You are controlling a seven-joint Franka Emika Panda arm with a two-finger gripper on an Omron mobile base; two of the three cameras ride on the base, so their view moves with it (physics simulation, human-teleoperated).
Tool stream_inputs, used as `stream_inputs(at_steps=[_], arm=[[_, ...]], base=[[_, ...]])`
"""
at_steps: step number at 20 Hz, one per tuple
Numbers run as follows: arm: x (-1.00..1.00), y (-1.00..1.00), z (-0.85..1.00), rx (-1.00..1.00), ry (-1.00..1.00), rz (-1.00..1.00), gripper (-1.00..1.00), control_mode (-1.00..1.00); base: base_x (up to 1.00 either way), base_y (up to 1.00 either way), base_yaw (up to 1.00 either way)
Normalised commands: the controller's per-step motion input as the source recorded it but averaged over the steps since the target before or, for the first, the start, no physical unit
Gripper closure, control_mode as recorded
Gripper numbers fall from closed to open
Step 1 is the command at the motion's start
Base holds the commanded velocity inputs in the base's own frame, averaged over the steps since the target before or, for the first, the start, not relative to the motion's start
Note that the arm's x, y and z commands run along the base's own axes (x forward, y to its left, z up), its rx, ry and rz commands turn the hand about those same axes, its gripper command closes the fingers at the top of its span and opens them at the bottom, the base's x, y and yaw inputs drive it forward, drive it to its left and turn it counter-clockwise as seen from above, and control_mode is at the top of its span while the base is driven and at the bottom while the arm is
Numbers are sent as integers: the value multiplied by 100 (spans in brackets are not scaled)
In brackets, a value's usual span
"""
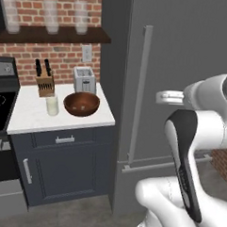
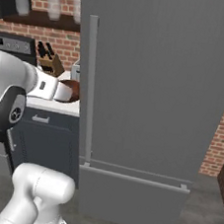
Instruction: Grab a lemon wedge from the fridge and one ice cube from the ice bowl, and put them in the glass of lemonade.
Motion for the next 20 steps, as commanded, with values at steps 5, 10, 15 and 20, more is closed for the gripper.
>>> stream_inputs(at_steps=[5, 10, 15, 20], arm=[[89, -10, -15, 4, 3, 5, -100, -100], [95, -17, -27, 5, 5, 31, -100, -100], [100, -16, -33, 2, 9, 39, -100, -100], [99, 7, -3, -14, 30, 19, -100, -100]], base=[[0, 0, 0], [0, 0, 0], [0, 0, 0], [0, 0, 0]])
